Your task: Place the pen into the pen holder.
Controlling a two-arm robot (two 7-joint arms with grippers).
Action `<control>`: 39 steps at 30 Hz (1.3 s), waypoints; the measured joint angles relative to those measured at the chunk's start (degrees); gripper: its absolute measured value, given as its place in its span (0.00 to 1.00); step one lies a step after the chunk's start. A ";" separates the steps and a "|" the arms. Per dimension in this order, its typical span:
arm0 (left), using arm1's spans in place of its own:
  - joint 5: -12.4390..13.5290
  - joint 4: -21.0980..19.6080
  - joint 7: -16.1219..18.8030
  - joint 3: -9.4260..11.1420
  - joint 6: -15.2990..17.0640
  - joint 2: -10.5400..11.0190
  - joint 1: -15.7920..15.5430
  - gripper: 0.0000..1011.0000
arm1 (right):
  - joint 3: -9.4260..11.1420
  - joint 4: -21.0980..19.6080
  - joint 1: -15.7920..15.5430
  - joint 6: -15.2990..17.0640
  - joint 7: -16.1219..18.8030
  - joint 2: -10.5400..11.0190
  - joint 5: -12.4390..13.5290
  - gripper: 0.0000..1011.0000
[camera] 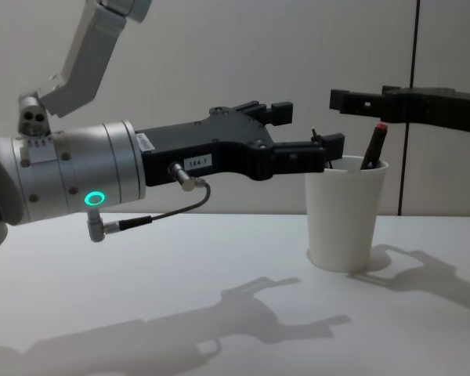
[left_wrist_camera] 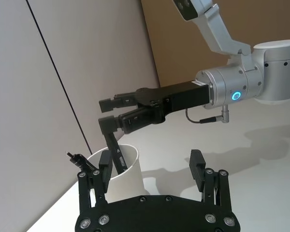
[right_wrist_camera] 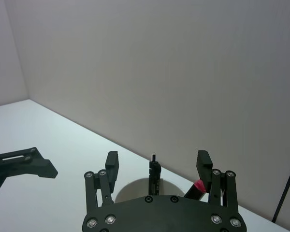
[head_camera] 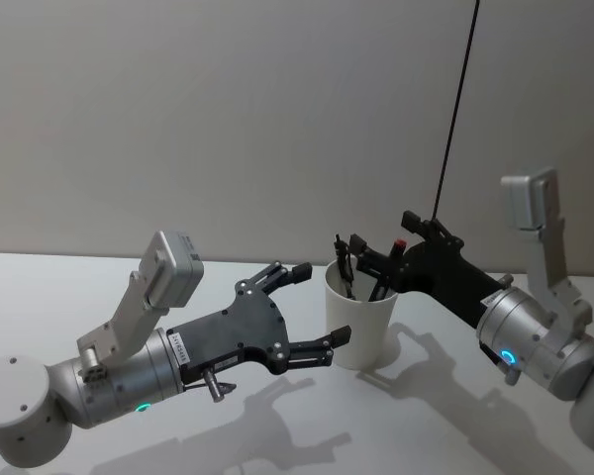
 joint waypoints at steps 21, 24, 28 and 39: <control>0.35 -0.42 1.21 -0.18 0.27 0.02 0.51 0.99 | 3.53 -3.62 -3.57 -1.92 -1.25 -0.03 1.36 0.99; 0.89 -1.07 2.73 -0.46 0.76 0.04 1.19 0.99 | 3.77 -4.14 -4.37 -1.97 -1.70 -0.17 0.87 0.99; 1.63 -1.95 4.75 -0.82 1.39 0.07 2.13 0.99 | 4.40 -5.47 -6.50 -2.13 -2.92 -0.58 -0.46 0.99; 4.80 -5.64 13.47 -2.44 4.12 0.22 6.03 0.99 | 6.22 -9.53 -12.86 -2.67 -6.64 -1.76 -4.47 0.99</control>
